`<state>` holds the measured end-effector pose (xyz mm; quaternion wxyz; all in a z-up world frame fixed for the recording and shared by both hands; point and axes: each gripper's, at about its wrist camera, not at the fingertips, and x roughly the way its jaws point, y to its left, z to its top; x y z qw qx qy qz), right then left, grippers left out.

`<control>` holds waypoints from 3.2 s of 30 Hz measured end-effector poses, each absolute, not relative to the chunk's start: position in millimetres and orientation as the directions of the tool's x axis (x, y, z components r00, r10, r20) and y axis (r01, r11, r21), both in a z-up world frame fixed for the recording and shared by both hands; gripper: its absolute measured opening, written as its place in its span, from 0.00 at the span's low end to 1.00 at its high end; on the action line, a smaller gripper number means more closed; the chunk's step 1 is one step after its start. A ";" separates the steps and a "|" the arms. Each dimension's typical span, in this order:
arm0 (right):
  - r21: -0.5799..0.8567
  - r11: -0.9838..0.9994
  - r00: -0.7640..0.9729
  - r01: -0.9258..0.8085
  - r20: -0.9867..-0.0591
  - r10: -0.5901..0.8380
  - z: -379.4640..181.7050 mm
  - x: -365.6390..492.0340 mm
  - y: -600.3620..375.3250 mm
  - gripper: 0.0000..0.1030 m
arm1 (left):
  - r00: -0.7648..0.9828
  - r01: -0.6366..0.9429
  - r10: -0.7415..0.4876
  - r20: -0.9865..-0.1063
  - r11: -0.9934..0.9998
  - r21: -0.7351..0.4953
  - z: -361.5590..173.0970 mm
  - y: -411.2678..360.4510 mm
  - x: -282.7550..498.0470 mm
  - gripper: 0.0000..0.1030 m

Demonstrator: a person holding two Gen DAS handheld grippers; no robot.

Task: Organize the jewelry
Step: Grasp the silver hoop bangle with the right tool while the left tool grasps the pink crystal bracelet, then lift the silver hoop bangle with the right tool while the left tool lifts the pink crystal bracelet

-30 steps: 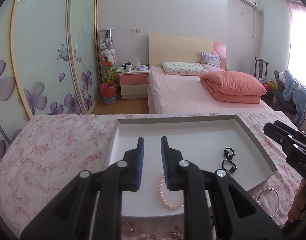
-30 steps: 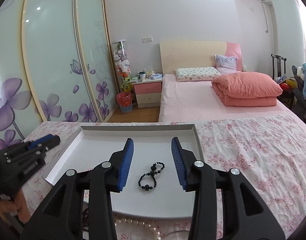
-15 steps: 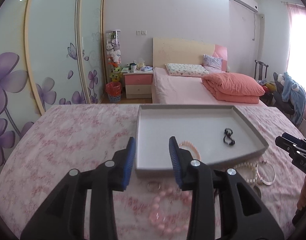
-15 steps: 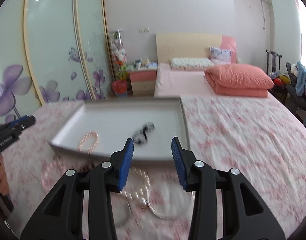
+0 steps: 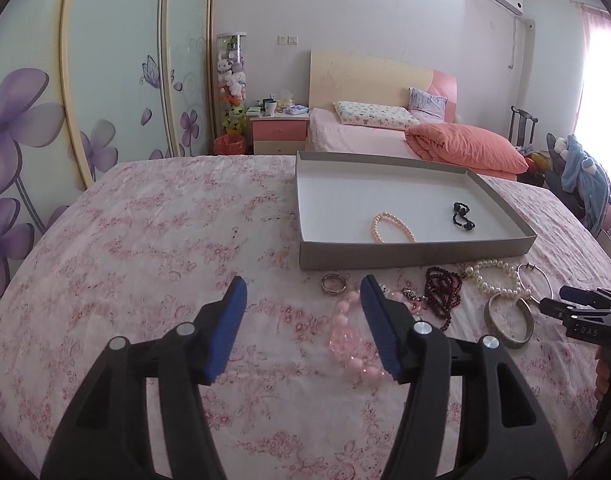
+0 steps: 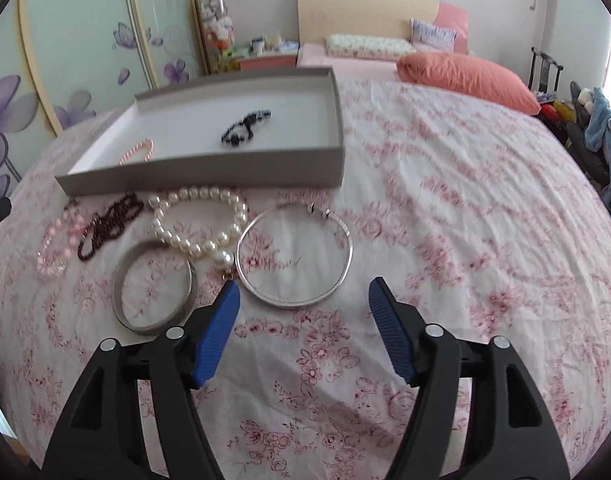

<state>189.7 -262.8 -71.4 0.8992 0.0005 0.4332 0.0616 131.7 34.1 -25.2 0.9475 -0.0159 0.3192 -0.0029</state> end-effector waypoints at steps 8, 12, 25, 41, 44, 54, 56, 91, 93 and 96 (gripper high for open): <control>0.020 0.990 0.608 -0.142 -0.787 0.103 -72.5 205.1 -249.6 0.74 | 0.791 0.005 -0.027 -0.611 0.999 -0.039 -27.6 32.6 132.1 0.63; 0.017 0.989 0.607 -0.145 -0.788 0.103 -72.1 215.8 -249.0 0.75 | 0.789 0.009 -0.032 -0.614 0.999 -0.039 -28.6 31.1 132.2 0.64; 0.019 0.992 0.609 -0.128 -0.787 0.094 -70.6 197.0 -253.1 0.67 | 0.748 0.078 -0.099 -0.656 0.995 -0.061 -37.6 19.4 131.0 0.65; 0.020 0.993 0.614 -0.120 -0.784 0.090 -71.1 186.7 -254.7 0.68 | 0.616 0.071 -0.061 -0.786 0.997 -0.022 -74.3 3.2 171.3 0.35; 0.020 0.993 0.614 -0.120 -0.784 0.090 -71.2 186.7 -255.0 0.68 | 0.618 0.074 -0.056 -0.784 0.997 -0.013 -75.2 1.7 173.7 0.35; 0.020 0.993 0.614 -0.118 -0.784 0.089 -71.1 188.6 -255.2 0.68 | 0.620 0.083 -0.051 -0.783 0.997 0.001 -75.9 -4.6 179.6 0.22; 0.019 0.993 0.614 -0.119 -0.784 0.089 -71.2 188.8 -255.2 0.68 | 0.621 0.085 -0.052 -0.782 0.996 0.001 -75.8 -4.3 178.8 0.21; 0.042 0.995 0.621 -0.095 -0.778 0.092 -70.3 177.2 -255.0 0.67 | 0.654 0.075 -0.111 -0.748 0.994 -0.082 -58.4 27.0 147.8 0.21; 0.046 0.995 0.625 -0.094 -0.775 0.095 -69.0 175.7 -255.4 0.67 | 0.664 0.073 -0.123 -0.737 0.992 -0.100 -55.1 30.1 145.0 0.21; 0.055 0.994 0.631 -0.095 -0.769 0.103 -66.7 173.2 -255.1 0.67 | 0.672 0.074 -0.150 -0.725 0.988 -0.135 -51.5 33.4 142.3 0.21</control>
